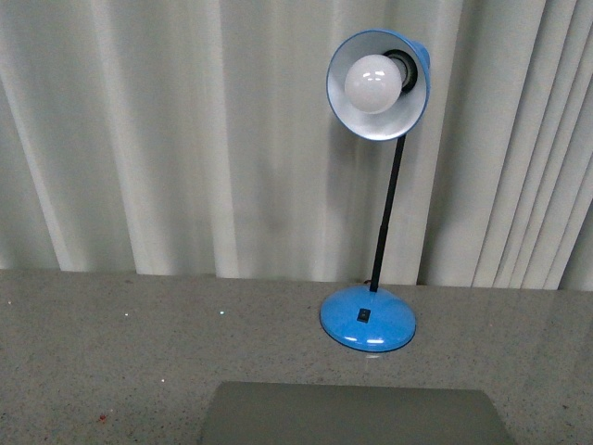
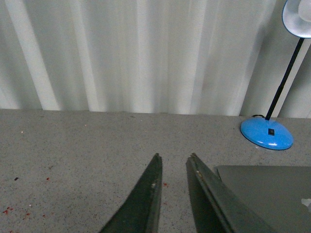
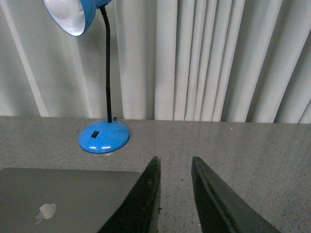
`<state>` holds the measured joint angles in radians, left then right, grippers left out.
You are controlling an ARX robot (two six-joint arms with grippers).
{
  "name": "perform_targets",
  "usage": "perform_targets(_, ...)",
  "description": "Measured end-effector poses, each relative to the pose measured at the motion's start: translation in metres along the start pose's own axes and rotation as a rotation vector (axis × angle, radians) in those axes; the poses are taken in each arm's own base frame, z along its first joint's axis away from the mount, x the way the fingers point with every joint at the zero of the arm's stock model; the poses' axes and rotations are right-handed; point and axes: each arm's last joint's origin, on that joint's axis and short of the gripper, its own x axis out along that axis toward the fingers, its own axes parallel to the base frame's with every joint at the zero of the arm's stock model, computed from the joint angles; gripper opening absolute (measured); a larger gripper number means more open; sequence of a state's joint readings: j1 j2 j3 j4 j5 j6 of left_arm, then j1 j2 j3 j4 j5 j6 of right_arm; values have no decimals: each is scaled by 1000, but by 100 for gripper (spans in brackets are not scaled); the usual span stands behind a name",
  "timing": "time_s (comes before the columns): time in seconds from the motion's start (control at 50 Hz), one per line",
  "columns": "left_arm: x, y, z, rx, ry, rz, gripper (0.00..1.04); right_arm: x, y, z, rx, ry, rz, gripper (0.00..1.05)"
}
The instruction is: Close laptop
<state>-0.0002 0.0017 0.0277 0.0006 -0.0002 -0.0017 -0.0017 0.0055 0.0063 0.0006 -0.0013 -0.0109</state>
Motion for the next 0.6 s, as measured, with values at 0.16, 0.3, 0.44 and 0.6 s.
perform_targets(0.16,0,0,0,0,0,0,46,0,0,0,0,0,0,52)
perform_targets(0.3,0,0,0,0,0,0,73,0,0,0,0,0,0,79)
perform_targets(0.44,0,0,0,0,0,0,99,0,0,0,0,0,0,97)
perform_targets(0.6,0,0,0,0,0,0,98,0,0,0,0,0,0,97)
